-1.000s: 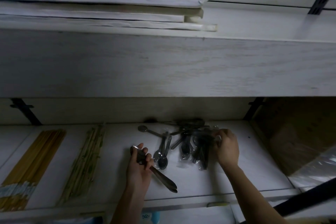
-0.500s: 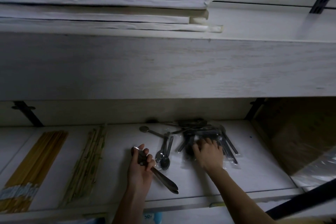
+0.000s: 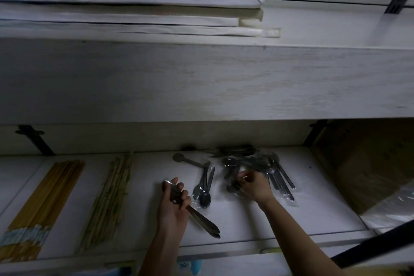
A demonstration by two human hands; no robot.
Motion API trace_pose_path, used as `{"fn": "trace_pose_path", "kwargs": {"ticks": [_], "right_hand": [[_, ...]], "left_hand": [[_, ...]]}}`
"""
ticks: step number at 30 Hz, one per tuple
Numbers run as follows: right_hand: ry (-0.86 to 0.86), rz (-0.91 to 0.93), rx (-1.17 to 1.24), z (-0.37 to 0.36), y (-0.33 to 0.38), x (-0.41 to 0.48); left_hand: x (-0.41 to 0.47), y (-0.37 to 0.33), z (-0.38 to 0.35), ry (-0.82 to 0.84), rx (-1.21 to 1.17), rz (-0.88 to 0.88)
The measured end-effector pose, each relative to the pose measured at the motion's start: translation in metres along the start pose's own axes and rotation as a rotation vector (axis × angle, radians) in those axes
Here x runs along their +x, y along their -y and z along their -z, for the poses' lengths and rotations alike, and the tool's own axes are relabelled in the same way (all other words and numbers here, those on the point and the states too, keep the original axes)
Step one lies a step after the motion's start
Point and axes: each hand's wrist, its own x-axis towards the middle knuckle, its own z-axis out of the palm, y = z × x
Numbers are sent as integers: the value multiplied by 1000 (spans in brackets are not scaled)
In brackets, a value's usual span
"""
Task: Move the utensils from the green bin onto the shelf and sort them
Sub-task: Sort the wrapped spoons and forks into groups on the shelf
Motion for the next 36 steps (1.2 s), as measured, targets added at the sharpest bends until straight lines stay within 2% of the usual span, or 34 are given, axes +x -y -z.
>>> {"fn": "trace_pose_path", "kwargs": {"ticks": [3, 6, 16, 20, 24, 28, 32, 36], "right_hand": [[64, -31, 184, 4, -1, -4], [102, -20, 235, 14, 0, -7], [-223, 67, -131, 42, -8, -4], [-248, 99, -307, 35, -11, -4], [-327, 322, -410, 22, -4, 7], [-182, 398, -530, 12, 17, 20], [55, 263, -769, 1, 22, 24], [0, 349, -922, -11, 33, 13]], "left_hand": [[1, 2, 0, -2, 3, -1], [2, 2, 0, -1, 7, -1], [5, 1, 1, -1, 3, 15], [5, 2, 1, -5, 8, 10], [3, 2, 1, -7, 9, 12], [3, 0, 2, 3, -3, 8], [3, -4, 3, -3, -3, -8], [4, -8, 6, -15, -16, -17]]}}
